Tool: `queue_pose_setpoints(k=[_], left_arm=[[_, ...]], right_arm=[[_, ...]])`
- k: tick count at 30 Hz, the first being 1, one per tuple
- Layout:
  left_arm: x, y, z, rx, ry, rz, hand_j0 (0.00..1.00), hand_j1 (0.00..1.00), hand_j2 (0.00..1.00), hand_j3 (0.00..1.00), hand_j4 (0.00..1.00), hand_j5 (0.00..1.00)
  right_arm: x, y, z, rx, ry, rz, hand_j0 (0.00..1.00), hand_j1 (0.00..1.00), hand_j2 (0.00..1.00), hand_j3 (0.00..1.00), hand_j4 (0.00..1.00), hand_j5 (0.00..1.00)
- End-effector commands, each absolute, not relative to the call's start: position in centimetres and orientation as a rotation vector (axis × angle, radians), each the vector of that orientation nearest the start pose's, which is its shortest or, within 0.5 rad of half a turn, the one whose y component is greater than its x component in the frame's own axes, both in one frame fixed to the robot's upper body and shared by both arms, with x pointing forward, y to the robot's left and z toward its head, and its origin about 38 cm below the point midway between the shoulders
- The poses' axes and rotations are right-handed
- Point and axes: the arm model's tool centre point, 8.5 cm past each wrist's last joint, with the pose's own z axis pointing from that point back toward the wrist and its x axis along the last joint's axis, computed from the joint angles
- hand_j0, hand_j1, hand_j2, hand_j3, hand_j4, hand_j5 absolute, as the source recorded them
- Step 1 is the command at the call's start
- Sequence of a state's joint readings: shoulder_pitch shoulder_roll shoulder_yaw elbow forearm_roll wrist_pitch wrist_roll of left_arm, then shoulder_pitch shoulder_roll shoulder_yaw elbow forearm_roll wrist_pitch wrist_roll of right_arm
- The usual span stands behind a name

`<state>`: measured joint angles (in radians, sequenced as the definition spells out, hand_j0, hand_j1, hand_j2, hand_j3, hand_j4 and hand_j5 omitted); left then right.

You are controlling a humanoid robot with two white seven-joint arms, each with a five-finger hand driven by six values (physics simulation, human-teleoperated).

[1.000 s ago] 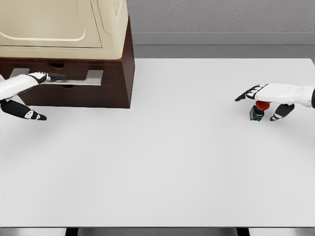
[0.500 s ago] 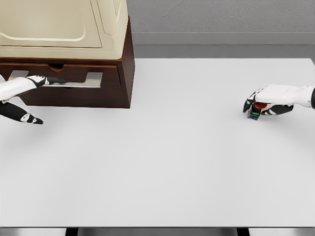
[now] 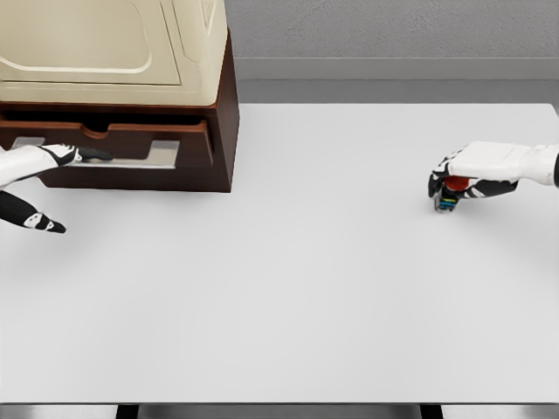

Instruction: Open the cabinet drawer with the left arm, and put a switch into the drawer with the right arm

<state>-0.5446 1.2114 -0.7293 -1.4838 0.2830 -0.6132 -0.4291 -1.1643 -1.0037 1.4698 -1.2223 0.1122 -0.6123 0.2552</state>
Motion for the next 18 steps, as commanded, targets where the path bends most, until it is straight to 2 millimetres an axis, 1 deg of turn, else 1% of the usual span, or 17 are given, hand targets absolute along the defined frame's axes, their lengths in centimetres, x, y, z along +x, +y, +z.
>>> queue_pose_setpoints(k=[1, 5, 10, 13, 18], left_arm=[[37.9, 40.7, 25.1, 0.113, -1.509, -1.605, 1.00, 1.00, 1.00, 1.00, 1.00, 1.00], [37.5, 41.0, 25.6, 0.114, -1.505, -1.605, 1.00, 1.00, 1.00, 1.00, 1.00, 1.00], [37.2, 40.8, 25.3, 0.090, -1.502, -1.604, 1.00, 1.00, 1.00, 1.00, 1.00, 1.00], [37.1, 40.7, 25.0, 0.080, -1.495, -1.600, 1.00, 1.00, 1.00, 1.00, 1.00, 1.00], [36.6, 40.9, 25.3, 0.072, -1.490, -1.597, 1.00, 1.00, 1.00, 1.00, 1.00, 1.00]], right_arm=[[45.1, -35.4, 22.0, -0.332, -1.259, 2.076, 0.54, 0.54, 0.54, 0.54, 0.54, 0.54], [44.7, -34.4, 22.9, -0.325, -1.304, 2.089, 0.54, 0.54, 0.54, 0.54, 0.54, 0.54], [44.3, -32.9, 23.7, -0.303, -1.368, 2.100, 0.53, 0.53, 0.53, 0.53, 0.53, 0.53], [44.2, -32.4, 23.6, -0.290, -1.382, 2.102, 0.51, 0.51, 0.51, 0.51, 0.51, 0.51], [44.1, -31.6, 23.8, -0.253, -1.419, 2.076, 0.51, 0.51, 0.51, 0.51, 0.51, 0.51]])
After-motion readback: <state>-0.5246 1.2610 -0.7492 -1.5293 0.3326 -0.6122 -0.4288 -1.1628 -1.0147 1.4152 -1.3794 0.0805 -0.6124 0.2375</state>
